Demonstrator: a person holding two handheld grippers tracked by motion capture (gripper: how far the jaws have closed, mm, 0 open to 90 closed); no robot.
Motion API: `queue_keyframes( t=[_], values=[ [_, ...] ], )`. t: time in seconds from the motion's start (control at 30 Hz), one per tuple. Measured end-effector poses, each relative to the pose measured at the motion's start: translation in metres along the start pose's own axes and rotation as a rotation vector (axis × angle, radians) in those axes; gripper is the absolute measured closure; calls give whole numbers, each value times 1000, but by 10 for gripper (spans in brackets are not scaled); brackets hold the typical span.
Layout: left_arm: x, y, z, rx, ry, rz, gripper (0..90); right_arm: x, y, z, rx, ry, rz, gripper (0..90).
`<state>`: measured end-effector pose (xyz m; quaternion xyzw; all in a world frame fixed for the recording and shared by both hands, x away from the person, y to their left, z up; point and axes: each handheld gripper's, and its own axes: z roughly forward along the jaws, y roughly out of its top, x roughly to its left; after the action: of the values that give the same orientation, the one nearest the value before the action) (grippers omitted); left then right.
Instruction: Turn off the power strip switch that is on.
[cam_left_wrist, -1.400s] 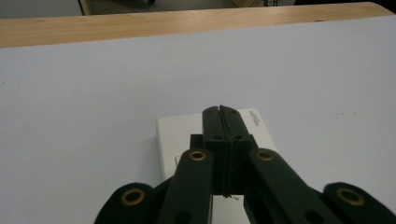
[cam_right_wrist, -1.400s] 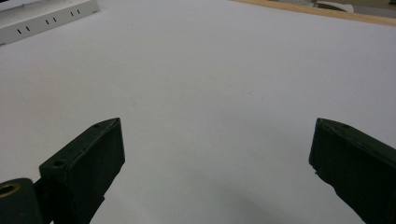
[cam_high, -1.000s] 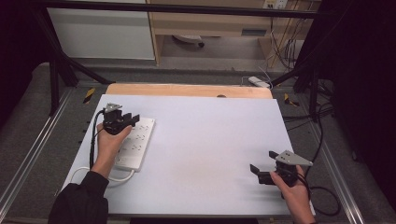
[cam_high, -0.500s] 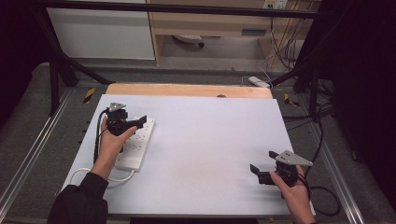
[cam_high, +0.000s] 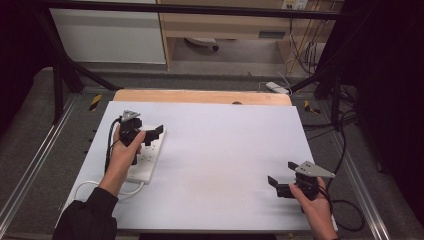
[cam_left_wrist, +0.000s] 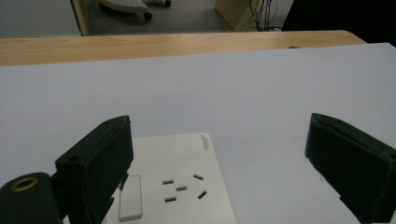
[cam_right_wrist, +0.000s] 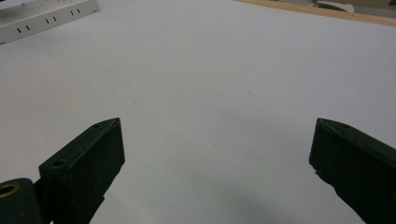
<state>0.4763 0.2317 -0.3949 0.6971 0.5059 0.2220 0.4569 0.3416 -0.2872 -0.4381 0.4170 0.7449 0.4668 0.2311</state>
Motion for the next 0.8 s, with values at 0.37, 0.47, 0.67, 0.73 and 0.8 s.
queue_keyframes(
  t=[0.37, 0.47, 0.67, 0.73, 0.8],
  values=[
    [-18, -2, -14, -24, -45, 13, 80, 0, 0, 0, 1, 0, -2, 38],
    [-22, -2, -17, -29, -56, 23, 80, 0, 0, 0, 0, -1, -2, 38],
    [-29, -3, -26, -39, -73, 33, 80, 0, 0, 0, -1, 0, -2, 38],
    [-32, -3, -29, -43, -83, 33, 80, 0, 0, 0, -1, 0, -2, 38],
    [-33, -4, -31, -42, -92, 33, 80, 0, 0, 0, -2, 1, -1, 38]
  ],
)
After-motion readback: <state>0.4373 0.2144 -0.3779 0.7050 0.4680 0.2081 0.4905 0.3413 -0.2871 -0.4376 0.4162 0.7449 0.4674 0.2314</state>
